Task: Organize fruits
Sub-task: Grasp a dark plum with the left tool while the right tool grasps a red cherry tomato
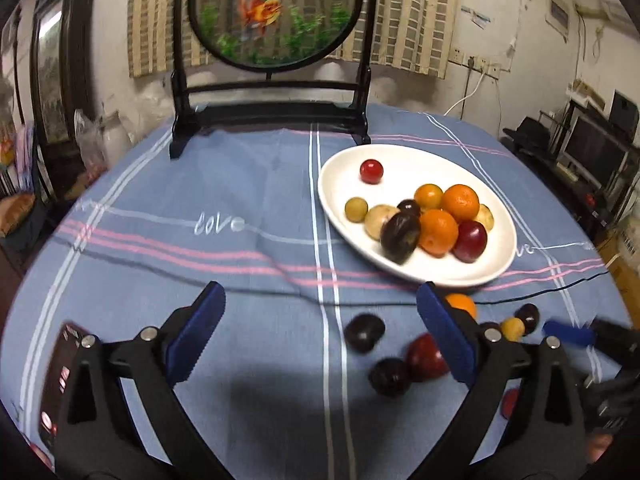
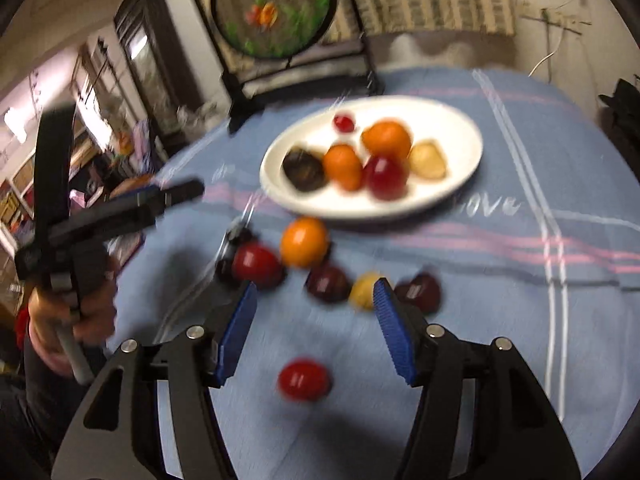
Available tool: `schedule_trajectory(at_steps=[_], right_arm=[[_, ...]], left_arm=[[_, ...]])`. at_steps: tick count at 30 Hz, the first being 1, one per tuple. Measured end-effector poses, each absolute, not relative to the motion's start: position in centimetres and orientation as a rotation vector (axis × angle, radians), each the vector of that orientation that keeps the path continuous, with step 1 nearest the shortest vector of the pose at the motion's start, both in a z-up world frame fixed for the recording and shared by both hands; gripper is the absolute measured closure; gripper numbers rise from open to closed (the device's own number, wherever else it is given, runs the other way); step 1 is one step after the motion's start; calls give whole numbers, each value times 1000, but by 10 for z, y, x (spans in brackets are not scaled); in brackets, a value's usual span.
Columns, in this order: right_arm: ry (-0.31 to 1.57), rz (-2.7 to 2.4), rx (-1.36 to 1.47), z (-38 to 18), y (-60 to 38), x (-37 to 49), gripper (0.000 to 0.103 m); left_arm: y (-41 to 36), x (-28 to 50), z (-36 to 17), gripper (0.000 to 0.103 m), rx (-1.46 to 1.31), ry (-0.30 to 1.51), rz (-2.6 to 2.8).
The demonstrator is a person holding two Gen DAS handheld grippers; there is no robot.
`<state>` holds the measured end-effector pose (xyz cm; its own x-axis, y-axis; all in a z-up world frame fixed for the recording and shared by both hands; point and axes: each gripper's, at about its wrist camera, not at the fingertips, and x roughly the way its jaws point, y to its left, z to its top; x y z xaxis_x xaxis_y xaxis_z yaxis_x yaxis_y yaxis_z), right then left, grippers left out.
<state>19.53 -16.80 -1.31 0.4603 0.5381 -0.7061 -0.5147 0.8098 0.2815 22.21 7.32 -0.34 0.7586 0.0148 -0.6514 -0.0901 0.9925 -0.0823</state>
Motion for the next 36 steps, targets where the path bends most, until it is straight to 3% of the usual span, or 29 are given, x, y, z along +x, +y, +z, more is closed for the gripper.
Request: schedule_trajectory(at_steps=[13, 23, 30, 32, 36], right_arm=[[949, 650, -149, -28, -147, 168, 43], [955, 608, -224, -38, -142, 170, 72], [927, 605, -137, -31, -155, 178, 73], [934, 604, -118, -31, -157, 179, 73], [952, 605, -107, -33, -158, 180, 73]], left_arm=[[80, 208, -4, 5, -111, 691, 108], [91, 202, -9, 5, -145, 702, 121], [71, 191, -20, 5, -48, 720, -2], [56, 187, -23, 8, 20, 717, -61], [35, 187, -31, 38, 94, 744, -156]])
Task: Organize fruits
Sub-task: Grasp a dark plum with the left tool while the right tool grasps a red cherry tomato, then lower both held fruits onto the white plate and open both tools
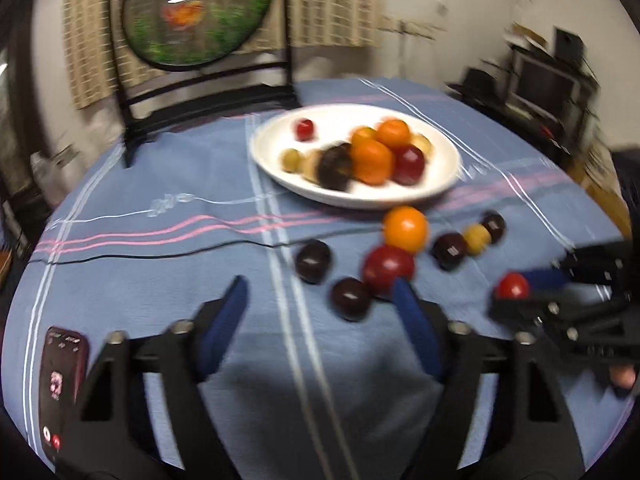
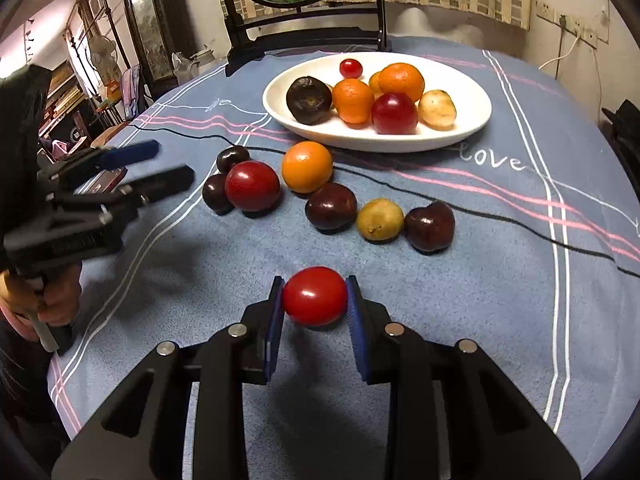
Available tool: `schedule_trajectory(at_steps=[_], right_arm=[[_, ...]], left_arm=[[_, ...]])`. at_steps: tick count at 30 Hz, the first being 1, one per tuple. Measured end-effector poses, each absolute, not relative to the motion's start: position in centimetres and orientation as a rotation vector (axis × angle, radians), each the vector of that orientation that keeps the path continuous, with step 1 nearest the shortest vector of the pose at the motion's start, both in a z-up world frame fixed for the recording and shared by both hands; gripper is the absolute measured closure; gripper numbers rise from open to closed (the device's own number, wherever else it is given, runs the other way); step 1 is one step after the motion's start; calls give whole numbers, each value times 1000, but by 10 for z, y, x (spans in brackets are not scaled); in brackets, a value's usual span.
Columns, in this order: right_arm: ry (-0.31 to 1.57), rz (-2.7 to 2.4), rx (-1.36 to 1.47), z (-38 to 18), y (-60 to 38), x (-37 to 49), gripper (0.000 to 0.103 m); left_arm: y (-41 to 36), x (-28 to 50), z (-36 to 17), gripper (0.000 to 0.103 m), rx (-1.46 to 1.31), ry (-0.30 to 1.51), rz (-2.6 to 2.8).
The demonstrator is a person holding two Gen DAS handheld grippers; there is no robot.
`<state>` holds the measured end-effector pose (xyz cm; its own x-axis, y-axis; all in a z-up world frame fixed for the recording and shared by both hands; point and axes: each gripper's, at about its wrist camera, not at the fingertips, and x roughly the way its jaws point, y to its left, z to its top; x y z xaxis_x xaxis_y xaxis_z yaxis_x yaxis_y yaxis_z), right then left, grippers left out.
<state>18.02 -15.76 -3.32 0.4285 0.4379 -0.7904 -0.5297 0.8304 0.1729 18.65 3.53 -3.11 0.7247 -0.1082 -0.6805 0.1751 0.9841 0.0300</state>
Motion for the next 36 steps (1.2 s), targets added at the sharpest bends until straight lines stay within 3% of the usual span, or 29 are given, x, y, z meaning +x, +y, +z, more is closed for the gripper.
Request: schedule_trajectory(at_steps=[3, 7, 36], right_arm=[[952, 606, -104, -33, -158, 181, 73], [955, 605, -99, -33, -158, 181, 73], [950, 603, -89, -35, -160, 179, 73]], left_arm=[[27, 189, -40, 52, 133, 779, -181], [23, 191, -45, 57, 171, 786, -185], [18, 209, -63, 72, 181, 855, -225]])
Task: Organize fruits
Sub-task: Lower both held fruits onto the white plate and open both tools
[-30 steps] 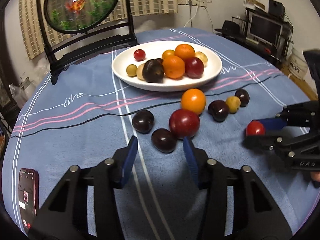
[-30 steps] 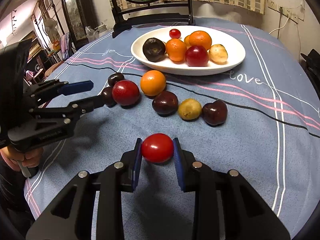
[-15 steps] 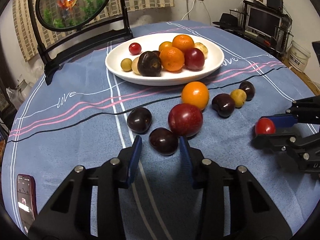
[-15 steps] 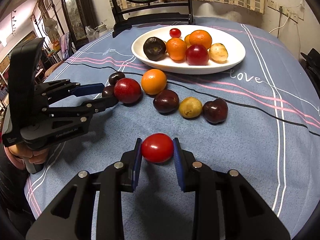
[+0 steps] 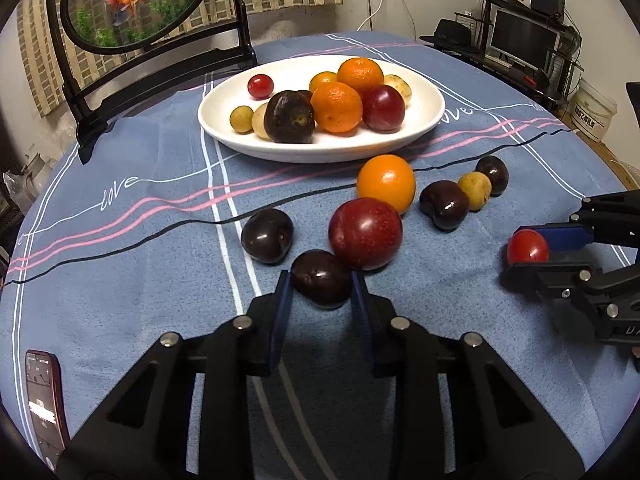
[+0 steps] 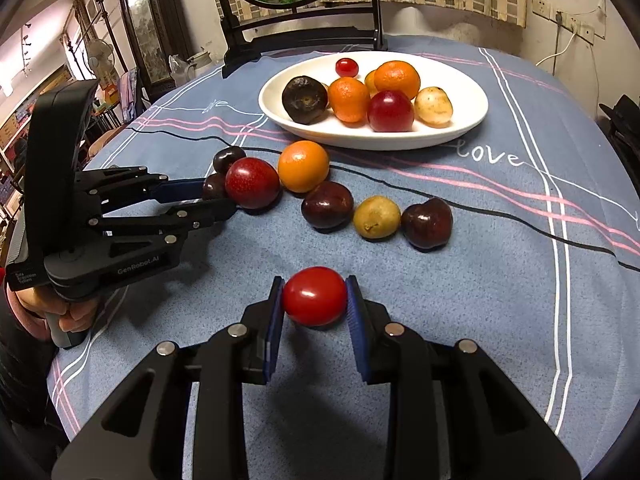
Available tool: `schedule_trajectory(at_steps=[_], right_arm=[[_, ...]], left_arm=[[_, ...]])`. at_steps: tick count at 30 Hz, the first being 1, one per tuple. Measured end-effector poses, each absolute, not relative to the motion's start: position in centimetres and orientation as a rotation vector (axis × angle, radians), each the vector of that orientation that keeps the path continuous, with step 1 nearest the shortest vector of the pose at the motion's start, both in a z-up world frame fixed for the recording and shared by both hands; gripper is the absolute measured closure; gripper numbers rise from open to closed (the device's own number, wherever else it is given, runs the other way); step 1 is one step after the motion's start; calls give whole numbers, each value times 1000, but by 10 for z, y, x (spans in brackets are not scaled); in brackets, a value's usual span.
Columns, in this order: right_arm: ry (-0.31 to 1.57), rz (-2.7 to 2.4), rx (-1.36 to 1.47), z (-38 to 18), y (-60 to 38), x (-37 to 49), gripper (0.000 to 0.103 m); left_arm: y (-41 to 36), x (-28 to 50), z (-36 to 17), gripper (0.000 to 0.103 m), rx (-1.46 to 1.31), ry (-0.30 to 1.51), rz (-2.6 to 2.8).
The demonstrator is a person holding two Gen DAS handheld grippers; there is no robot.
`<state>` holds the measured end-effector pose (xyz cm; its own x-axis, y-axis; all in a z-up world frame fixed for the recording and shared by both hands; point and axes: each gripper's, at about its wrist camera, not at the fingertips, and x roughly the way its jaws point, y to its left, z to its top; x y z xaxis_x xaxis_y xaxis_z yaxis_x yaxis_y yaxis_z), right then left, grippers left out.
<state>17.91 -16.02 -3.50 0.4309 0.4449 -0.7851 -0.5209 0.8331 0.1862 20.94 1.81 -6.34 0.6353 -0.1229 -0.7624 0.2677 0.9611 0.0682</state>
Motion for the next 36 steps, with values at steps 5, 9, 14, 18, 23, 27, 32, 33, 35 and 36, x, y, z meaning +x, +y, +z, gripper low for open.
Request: schedule_trajectory(at_steps=[5, 9, 14, 18, 23, 27, 32, 33, 35, 36], right_arm=[[897, 612, -35, -25, -172, 179, 73], [755, 549, 25, -1, -186, 189, 73], [693, 480, 129, 14, -193, 234, 73], [675, 443, 151, 14, -193, 269, 73], [723, 436, 173, 2, -198, 305, 73], [742, 455, 151, -4, -193, 326, 73], [781, 477, 128, -8, -184, 338, 57], [780, 478, 133, -7, -185, 336, 50], [761, 487, 143, -1, -189, 329, 43], [747, 492, 130, 5, -190, 323, 43]], left_arm=[[22, 196, -49, 73, 162, 799, -235], [38, 200, -31, 73, -4, 777, -315], [39, 238, -13, 73, -99, 759, -264], [35, 271, -2, 73, -93, 747, -225], [34, 316, 1, 73, -70, 751, -172], [30, 345, -5, 73, -71, 773, -140], [25, 350, -7, 67, -38, 774, -91], [25, 347, -6, 43, -23, 765, -73], [23, 334, 3, 26, 16, 714, -14], [22, 330, 6, 26, 31, 702, -8]])
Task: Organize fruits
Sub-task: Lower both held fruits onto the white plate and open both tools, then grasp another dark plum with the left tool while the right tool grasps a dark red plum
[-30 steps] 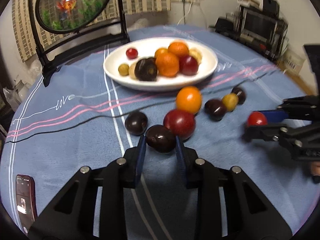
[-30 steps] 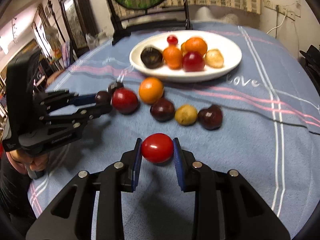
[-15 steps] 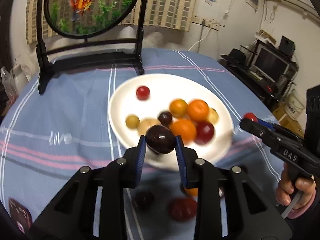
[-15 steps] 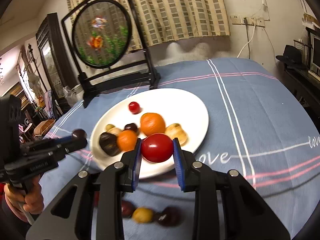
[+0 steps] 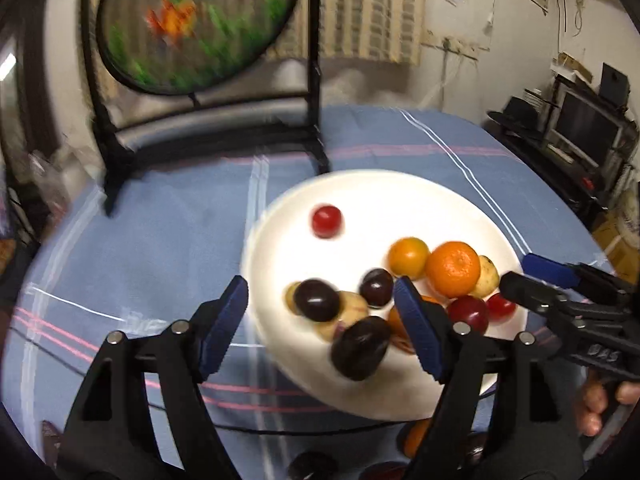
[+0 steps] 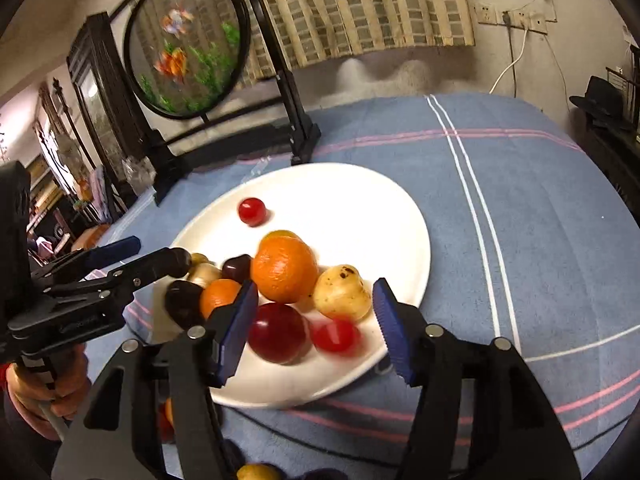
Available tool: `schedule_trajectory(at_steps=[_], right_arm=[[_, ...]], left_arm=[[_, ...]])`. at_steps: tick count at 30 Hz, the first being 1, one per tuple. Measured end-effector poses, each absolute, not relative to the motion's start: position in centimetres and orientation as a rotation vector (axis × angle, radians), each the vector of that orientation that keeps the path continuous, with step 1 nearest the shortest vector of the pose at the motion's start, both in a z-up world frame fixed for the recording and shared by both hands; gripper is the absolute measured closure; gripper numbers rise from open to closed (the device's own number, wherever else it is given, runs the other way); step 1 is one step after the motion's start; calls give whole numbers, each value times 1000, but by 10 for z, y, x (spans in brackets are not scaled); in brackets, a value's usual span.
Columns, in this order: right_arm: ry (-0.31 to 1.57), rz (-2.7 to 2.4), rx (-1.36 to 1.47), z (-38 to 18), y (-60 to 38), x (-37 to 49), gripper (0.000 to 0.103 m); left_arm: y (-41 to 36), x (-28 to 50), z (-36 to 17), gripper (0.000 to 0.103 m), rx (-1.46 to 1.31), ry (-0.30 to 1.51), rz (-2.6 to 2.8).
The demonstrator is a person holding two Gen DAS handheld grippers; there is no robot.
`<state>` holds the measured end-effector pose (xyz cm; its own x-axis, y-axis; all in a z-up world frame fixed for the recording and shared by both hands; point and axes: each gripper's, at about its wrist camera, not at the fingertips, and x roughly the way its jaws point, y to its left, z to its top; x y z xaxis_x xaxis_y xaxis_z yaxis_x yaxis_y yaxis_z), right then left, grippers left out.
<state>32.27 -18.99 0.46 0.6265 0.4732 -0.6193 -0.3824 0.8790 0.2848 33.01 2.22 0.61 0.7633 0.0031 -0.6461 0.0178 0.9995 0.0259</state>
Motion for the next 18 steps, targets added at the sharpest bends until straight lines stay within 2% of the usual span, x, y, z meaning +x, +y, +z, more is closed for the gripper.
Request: schedule_trajectory(at_steps=[2, 4, 9, 18], right_arm=[[716, 485, 104, 14, -193, 309, 43], [710, 491, 103, 16, -197, 297, 40], [764, 521, 87, 2, -208, 272, 40], [921, 495, -35, -26, -204, 249, 40]], left_arm=[[21, 318, 15, 25, 41, 682, -13], [21, 298, 23, 16, 37, 646, -7], [21, 260, 23, 7, 31, 600, -7], [34, 235, 3, 5, 28, 629, 72]])
